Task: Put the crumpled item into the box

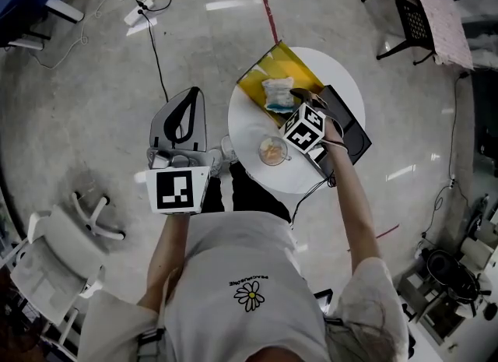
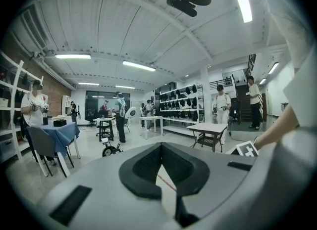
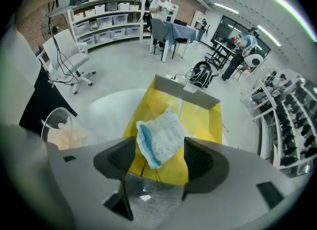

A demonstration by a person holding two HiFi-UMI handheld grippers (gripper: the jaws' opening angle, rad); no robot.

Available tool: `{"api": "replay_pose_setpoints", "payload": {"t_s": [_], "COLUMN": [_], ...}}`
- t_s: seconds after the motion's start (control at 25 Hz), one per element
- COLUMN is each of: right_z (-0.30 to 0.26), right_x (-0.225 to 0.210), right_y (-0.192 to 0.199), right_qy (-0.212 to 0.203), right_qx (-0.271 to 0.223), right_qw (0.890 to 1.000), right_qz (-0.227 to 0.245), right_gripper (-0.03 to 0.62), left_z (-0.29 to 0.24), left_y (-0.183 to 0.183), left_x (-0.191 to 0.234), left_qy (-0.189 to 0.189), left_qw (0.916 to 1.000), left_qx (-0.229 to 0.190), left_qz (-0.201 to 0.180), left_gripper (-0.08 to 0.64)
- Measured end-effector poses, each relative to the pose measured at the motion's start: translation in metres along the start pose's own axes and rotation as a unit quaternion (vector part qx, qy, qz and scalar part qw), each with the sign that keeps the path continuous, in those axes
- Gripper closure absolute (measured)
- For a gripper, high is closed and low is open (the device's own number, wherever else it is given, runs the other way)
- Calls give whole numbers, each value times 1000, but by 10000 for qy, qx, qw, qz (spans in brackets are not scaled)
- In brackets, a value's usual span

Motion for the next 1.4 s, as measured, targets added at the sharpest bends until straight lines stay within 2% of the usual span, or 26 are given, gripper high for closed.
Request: {"api": "replay_pose_setpoints", "payload": {"t_s": [0.16,0.32,0.44,0.52,0.6,0.64,0.72,0.8,0.88,0.96,1.0,1.04,1.12,1.2,1.28,1.4], "right_z": [17,49,83,113,146,162,196,228,255,275,283,289,298,304,305,302], "right_x": [-6,-23,-35,-42,-48,-51,-55,-58,-56,-49,-44,-38,-26,-13,-1,15], "right_y": [-8,-26,-51,-69,-85,-92,-102,-109,-116,-117,-117,-116,-115,-115,-116,-121], "right_qy": [297,806,1235,1490,1756,1882,2159,2459,2629,2771,2850,2915,2995,3079,3104,2953], "right_qx": [-136,-501,-1032,-1523,-2126,-2462,-3101,-3632,-4058,-4354,-4460,-4545,-4662,-4698,-4673,-4683], "right_qw": [9995,9954,9864,9752,9565,9436,9107,8724,8370,8072,7944,7837,7675,7568,7564,7632], "right_qz": [-45,-105,-332,-593,-949,-1167,-1667,-2160,-2563,-2865,-2979,-3071,-3224,-3343,-3365,-3332], "right_gripper": [302,302,304,305,308,308,314,378,400,482,542,573,577,588,588,589], "left_z": [6,10,13,15,18,19,21,23,24,26,28,29,33,38,42,46], "left_y": [-4,-17,-28,-38,-49,-54,-64,-74,-84,-91,-93,-94,-96,-98,-96,-90], "left_x": [-1,-3,-2,-3,-8,-10,-13,-11,-6,-3,-2,-1,1,1,1,-4], "left_qy": [66,122,116,140,186,204,230,224,196,154,131,111,99,116,133,175], "left_qw": [9999,9993,9979,9967,9954,9948,9935,9921,9907,9897,9893,9890,9884,9881,9881,9887], "left_qx": [-140,-342,-613,-770,-904,-964,-1083,-1205,-1312,-1381,-1405,-1425,-1458,-1474,-1474,-1432], "left_qz": [-8,-84,-168,-218,-247,-256,-272,-286,-316,-342,-360,-384,-420,-428,-417,-400], "left_gripper": [560,560,560,560,560,560,560,560,560,560,560,560,560,560,560,560]}}
Point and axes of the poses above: the fingertips, and each gripper's own axes: z backward along the fingers, x to its left, y out of its underside, the point moved 3 cm from there along z, backward along the fingers
